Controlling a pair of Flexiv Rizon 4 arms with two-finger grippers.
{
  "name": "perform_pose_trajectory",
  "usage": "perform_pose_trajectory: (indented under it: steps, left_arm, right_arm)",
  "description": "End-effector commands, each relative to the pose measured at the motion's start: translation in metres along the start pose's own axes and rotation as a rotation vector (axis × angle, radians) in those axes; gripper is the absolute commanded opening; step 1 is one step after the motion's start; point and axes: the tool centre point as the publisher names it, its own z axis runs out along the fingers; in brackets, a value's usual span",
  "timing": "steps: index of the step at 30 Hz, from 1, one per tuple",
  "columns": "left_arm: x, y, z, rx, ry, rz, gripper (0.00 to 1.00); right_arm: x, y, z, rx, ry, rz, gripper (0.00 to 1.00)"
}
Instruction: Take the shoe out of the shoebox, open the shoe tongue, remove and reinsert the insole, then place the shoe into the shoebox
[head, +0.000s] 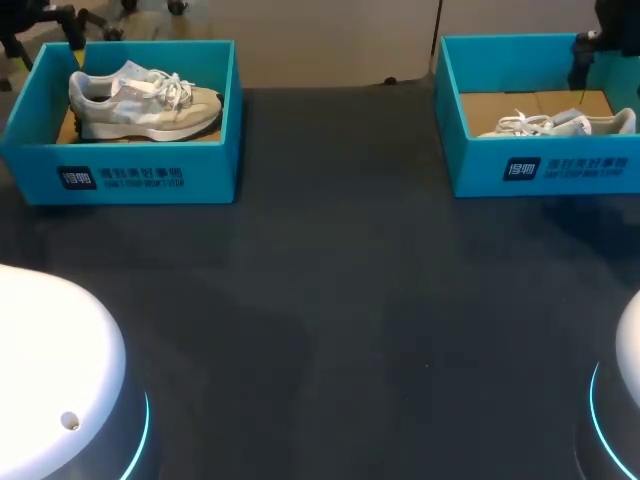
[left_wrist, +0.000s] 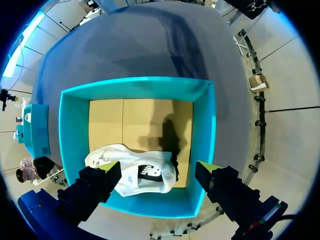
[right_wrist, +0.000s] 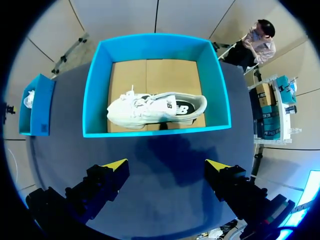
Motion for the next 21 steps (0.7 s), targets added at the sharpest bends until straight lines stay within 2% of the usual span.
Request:
perform_pose_trajectory:
  steps: [1,11,16,18,21]
  left_arm:
    - [0.000,0.004,-0.002,0.028,0.003,0.001,1.00]
    - [0.000,0.004,-0.002,0.028,0.003,0.001,1.00]
    - [0.005,0.019,0.013,-0.024,0.047,0.013,1.00]
    - [0.008,0.027,0.020,-0.002,0.046,0.009,1.00]
    - [0.010,0.034,0.029,-0.011,0.058,0.020,1.00]
  right_arm:
    - [0.000,0.000,0.000,-0.001,0.000,0.001,1.00]
    - [0.000,0.000,0.000,-0.001,0.000,0.001,1.00]
    - [0.000,0.000,0.000,-0.001,0.000,0.001,1.00]
    - [0.000,0.000,0.000,-0.001,0.000,0.001,1.00]
    - [0.000,0.000,0.000,-0.001,0.000,0.001,1.00]
